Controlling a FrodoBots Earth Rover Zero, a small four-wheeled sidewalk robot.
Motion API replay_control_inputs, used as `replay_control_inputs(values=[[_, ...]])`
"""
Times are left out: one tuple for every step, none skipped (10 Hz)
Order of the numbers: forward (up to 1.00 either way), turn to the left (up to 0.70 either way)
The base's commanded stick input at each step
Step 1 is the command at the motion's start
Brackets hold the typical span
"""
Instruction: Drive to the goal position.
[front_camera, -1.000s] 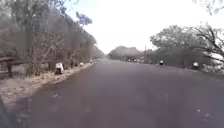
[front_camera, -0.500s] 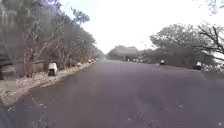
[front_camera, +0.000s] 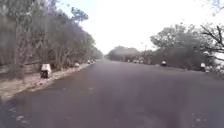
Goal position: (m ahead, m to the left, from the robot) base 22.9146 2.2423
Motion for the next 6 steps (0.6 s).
replay_control_inputs(values=[[0.7,0.0],[0.7,0.0],[0.7,0.0],[0.7,0.0],[0.7,0.0],[0.7,0.0]])
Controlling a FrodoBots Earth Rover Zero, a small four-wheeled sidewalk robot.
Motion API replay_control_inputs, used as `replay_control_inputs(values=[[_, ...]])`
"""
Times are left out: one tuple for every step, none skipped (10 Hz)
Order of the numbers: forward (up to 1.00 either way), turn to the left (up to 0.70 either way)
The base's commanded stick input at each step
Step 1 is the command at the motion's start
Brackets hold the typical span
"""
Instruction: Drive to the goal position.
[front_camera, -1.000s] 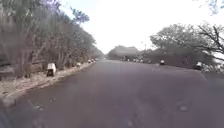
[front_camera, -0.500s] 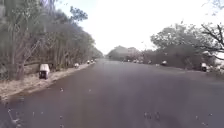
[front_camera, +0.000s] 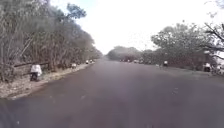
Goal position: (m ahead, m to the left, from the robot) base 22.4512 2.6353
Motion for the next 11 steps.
replay_control_inputs(values=[[0.7,0.0],[0.7,0.0],[0.7,0.0],[0.7,0.0],[0.7,0.0],[0.7,0.0],[0.7,0.0],[0.7,0.0],[0.7,0.0],[0.7,0.0],[0.7,0.0]])
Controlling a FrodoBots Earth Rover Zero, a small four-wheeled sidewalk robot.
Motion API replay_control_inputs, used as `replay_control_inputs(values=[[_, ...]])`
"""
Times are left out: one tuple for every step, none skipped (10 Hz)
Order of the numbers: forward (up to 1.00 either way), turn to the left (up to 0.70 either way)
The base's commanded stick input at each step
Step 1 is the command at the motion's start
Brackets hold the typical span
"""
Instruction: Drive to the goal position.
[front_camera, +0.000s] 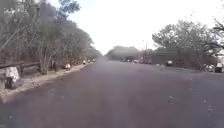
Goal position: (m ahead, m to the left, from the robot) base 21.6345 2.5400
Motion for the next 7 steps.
replay_control_inputs(values=[[0.7,0.0],[0.7,0.0],[0.7,0.0],[0.7,0.0],[0.7,0.0],[0.7,0.0],[0.7,0.0]])
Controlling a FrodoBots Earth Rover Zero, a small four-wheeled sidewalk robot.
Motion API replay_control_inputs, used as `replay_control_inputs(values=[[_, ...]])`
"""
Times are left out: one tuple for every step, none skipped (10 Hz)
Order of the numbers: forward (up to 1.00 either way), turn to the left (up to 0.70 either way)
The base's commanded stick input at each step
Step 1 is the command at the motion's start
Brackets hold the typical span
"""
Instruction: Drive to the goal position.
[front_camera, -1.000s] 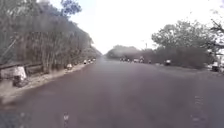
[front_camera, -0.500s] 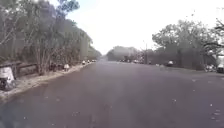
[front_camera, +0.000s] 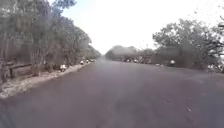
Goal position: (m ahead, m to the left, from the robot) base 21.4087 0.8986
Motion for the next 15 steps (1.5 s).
replay_control_inputs(values=[[0.7,0.0],[0.7,0.0],[0.7,0.0],[0.7,0.0],[0.7,0.0],[0.7,0.0],[0.7,0.0],[0.7,0.0],[0.7,0.0],[0.7,0.0],[0.7,0.0],[0.7,0.0],[0.7,0.0],[0.7,0.0],[0.7,0.0]])
